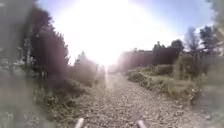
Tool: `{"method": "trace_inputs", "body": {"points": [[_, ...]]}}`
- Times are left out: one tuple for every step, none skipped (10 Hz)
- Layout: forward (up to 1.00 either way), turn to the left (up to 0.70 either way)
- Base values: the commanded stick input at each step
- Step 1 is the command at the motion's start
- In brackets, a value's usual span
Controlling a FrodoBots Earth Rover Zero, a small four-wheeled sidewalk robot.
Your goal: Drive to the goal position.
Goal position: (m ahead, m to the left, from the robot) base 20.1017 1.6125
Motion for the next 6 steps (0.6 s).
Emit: {"method": "trace_inputs", "body": {"points": [[0.5,0.0],[0.5,0.0],[0.5,-0.05],[0.5,-0.2],[0.5,-0.36],[0.5,-0.15]]}}
